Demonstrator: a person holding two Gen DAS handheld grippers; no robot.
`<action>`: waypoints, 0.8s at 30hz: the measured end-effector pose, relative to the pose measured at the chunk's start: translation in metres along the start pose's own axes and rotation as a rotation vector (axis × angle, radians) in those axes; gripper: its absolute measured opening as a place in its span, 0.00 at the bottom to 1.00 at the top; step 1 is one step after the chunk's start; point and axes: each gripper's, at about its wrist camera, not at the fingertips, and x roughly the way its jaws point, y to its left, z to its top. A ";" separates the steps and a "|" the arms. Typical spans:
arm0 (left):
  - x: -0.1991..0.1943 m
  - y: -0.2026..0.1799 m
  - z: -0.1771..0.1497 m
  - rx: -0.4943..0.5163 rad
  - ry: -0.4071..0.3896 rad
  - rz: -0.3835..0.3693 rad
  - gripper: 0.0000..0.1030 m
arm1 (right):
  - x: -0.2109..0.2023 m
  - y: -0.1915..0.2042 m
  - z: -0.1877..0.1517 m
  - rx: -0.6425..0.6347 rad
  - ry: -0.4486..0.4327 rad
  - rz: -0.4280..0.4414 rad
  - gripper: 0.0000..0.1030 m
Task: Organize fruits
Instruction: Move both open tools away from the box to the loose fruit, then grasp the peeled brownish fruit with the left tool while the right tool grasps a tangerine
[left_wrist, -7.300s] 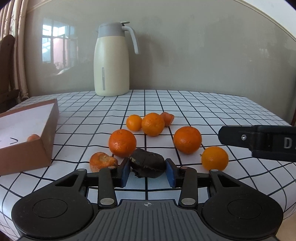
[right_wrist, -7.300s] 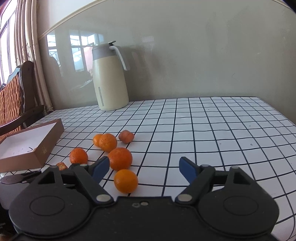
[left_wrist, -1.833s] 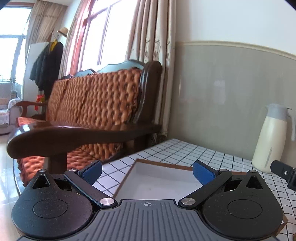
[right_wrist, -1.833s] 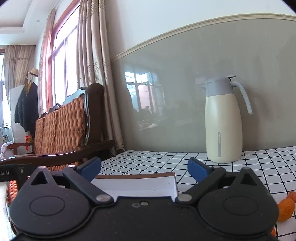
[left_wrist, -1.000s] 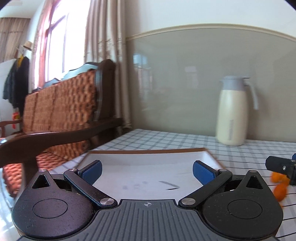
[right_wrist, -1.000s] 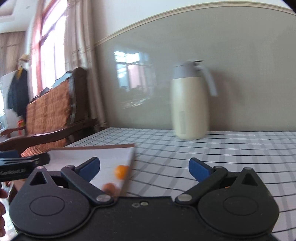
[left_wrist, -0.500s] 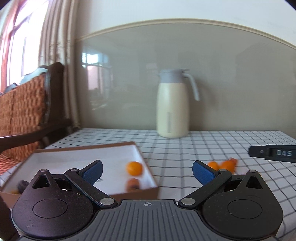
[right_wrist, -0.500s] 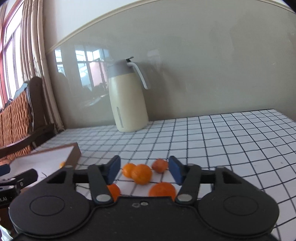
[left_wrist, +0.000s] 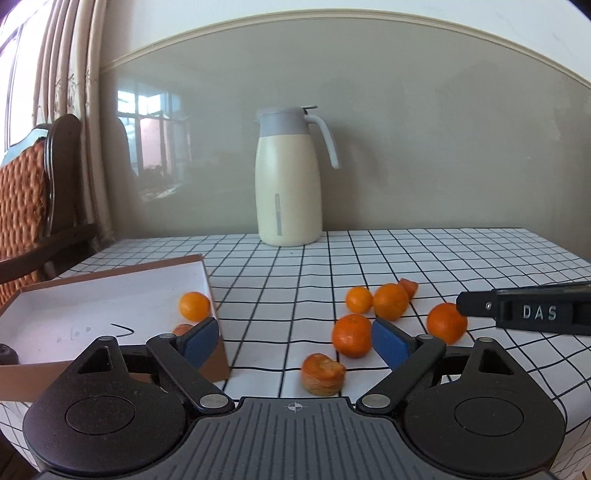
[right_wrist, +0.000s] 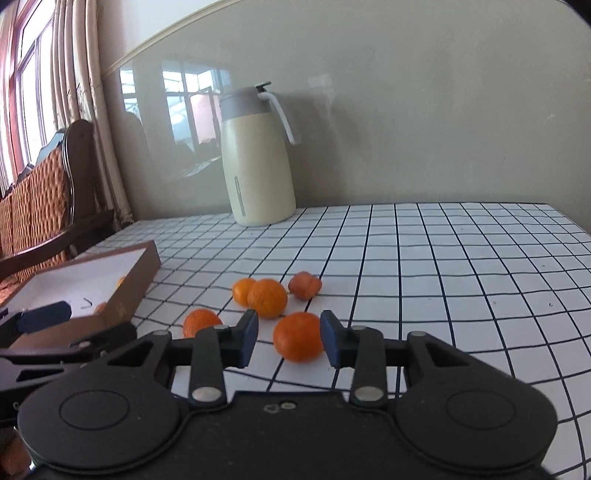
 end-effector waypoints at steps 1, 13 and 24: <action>0.001 -0.002 -0.001 -0.002 0.005 -0.002 0.87 | -0.001 0.000 -0.001 -0.001 0.004 0.003 0.30; 0.009 -0.023 -0.006 0.033 0.045 -0.016 0.88 | -0.007 -0.011 -0.008 0.001 0.011 -0.017 0.51; 0.016 -0.028 -0.011 0.020 0.074 -0.018 0.88 | -0.008 -0.014 -0.007 0.011 0.003 -0.029 0.63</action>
